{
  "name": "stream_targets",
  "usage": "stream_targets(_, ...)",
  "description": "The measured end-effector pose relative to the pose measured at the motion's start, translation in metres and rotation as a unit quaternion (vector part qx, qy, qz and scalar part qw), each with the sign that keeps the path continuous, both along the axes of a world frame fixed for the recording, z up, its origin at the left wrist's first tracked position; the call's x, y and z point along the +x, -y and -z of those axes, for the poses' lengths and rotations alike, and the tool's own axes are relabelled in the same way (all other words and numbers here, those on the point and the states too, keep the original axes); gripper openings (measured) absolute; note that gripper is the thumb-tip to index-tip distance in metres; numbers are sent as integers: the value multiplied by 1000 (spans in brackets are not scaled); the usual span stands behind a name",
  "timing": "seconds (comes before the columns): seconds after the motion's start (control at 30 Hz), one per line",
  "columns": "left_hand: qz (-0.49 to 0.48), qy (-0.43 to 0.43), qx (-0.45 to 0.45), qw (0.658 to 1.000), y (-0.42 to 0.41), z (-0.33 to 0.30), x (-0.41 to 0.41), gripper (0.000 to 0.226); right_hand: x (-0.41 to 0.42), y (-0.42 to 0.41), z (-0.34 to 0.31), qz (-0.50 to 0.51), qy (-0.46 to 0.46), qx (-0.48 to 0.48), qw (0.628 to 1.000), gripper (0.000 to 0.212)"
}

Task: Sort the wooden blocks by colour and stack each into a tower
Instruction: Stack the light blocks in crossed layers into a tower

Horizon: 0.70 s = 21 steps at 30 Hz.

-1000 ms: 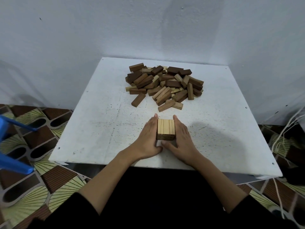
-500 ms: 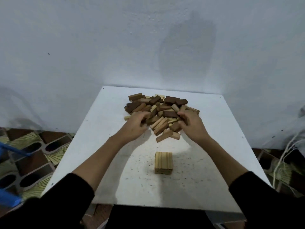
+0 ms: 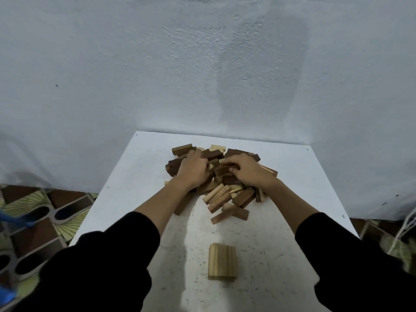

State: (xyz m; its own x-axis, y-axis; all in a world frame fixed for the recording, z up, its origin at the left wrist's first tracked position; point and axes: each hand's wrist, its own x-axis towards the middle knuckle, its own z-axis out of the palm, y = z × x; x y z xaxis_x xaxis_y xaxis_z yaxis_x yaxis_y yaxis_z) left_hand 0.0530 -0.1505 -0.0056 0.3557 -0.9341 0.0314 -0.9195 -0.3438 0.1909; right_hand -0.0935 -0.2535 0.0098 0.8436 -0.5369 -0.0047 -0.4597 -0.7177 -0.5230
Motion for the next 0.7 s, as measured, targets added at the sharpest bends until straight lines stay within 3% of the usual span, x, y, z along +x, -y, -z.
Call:
stream_targets(0.27, -28, 2, -11, 1000, 11, 3, -1, 23, 2, 11, -7, 23, -12, -6, 1000, 21)
stream_targets(0.37, -42, -116, -80, 989, 12, -1, -1, 16, 10, 16, -15, 45, 32, 2, 998, 19)
stream_targets(0.5, -105, -382, -176, 901, 8, -21, 4, 12, 44, 35, -23, 49, 59, 1, 997, 21)
stream_targets(0.7, -134, -443, -187, 867, 13, -21, 25, 16, 98, 66, -5, 49, -68, -38, 996, 28)
